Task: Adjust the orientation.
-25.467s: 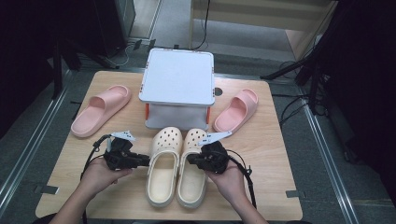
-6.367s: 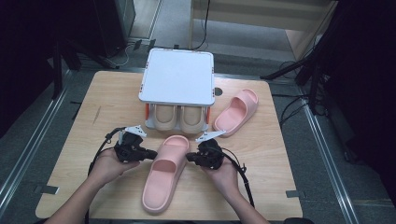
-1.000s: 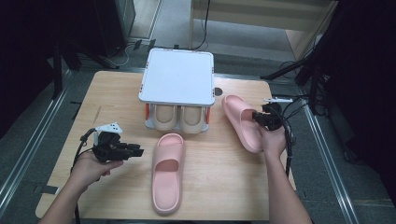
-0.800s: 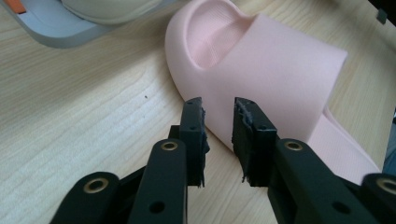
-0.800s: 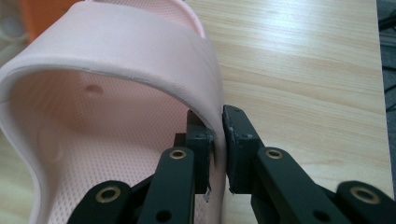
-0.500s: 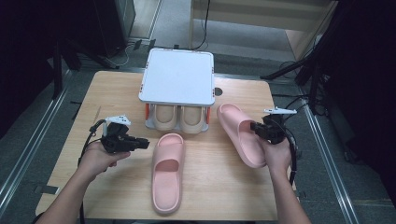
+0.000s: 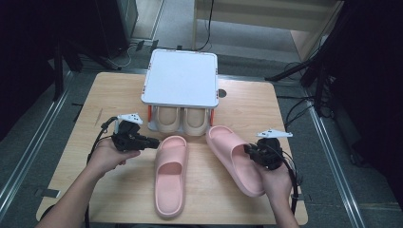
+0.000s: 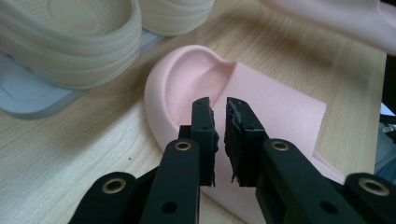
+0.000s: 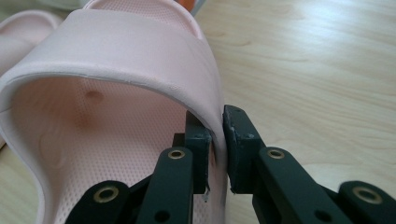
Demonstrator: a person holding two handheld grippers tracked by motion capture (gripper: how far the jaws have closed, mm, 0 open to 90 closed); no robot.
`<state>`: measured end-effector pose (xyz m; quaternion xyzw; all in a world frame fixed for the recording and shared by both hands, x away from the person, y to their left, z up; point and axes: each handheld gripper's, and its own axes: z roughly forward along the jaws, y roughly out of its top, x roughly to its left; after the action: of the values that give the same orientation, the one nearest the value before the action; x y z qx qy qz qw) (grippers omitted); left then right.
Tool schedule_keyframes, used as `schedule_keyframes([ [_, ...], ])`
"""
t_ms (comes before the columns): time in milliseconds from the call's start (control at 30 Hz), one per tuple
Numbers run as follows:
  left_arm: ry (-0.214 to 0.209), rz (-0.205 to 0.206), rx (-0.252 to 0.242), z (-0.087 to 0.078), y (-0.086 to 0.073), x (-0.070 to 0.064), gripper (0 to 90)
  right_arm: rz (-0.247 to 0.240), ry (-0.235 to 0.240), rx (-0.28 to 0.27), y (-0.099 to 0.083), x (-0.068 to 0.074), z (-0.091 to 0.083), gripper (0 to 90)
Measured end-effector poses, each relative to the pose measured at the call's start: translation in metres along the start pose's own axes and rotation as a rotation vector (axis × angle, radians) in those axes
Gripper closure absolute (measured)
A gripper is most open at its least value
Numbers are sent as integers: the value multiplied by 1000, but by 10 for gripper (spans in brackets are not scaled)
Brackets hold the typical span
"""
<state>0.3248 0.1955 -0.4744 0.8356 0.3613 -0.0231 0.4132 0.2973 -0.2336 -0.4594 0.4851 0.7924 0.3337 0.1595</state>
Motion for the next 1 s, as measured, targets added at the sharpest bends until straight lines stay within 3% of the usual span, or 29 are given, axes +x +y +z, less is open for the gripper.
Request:
schedule_keyframes([
  [567, -1, 12, 15, 7, -2, 1, 782, -102, 17, 121, -10, 36, 36, 798],
  [700, -5, 15, 18, 8, -2, 0, 780, -126, 19, 124, -14, 46, 41, 772],
  [867, -5, 19, 17, 8, -3, -1, 776, -110, 31, 120, -17, 54, 41, 715],
  [1000, -5, 20, 18, 8, -4, -1, 771, -79, 87, 118, -16, 51, 38, 639],
])
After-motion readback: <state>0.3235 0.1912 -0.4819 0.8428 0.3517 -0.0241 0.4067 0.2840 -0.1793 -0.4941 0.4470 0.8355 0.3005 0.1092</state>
